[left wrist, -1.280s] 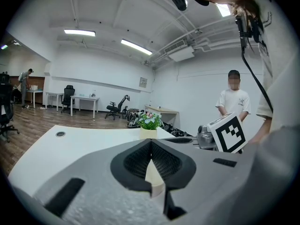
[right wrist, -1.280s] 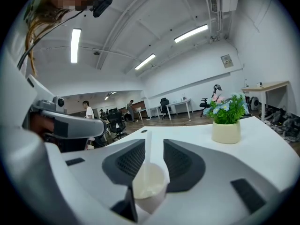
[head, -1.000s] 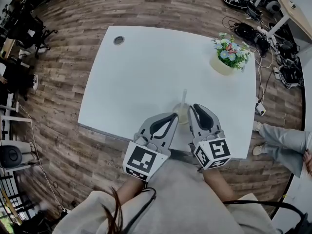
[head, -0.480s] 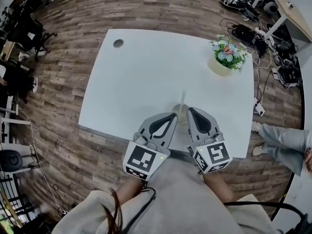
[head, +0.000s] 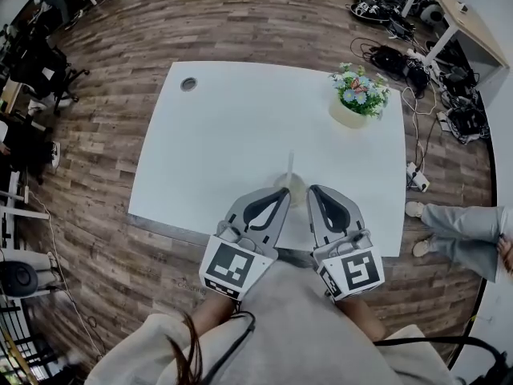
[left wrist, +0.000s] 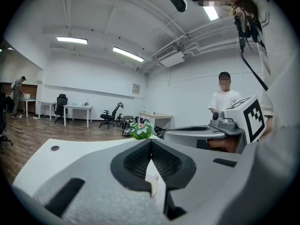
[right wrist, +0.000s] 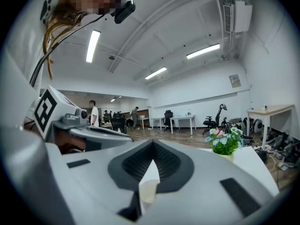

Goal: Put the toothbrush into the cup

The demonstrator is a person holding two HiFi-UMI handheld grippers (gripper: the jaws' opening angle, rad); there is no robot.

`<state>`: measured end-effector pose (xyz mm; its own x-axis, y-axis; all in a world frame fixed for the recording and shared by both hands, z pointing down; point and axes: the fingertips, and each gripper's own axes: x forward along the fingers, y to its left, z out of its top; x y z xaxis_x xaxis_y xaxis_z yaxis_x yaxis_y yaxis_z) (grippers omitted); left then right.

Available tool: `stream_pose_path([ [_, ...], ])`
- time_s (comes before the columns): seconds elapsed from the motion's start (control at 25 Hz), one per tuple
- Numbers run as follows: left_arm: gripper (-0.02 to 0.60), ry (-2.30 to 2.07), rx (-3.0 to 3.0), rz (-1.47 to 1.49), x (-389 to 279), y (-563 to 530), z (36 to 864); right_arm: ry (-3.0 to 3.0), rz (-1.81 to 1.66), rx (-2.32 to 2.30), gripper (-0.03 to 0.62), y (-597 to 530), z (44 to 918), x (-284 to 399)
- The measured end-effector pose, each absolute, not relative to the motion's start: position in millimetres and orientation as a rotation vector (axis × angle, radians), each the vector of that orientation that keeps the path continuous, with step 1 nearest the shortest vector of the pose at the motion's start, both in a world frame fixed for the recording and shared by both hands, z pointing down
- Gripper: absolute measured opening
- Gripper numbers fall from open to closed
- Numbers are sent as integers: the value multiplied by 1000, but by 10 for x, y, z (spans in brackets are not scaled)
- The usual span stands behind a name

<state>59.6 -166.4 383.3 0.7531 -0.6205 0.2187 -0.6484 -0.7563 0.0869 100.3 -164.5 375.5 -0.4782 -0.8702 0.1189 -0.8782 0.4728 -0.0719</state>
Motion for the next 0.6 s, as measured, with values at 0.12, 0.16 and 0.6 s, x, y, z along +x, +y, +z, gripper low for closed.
stream_pose_path([
  [0.12,8,-1016,2823,262,640,-1641,3780,-2646,166,1581,17,-1619,3675,1051],
  [0.16,8,-1017,2829,260,652,-1630,3762,-2649,159,1583,17,-1606,3651,1058],
  [0.6,8,-1018,2847,222,672,-1564,3663,-2648,115,1575,17,-1520,3525,1023],
])
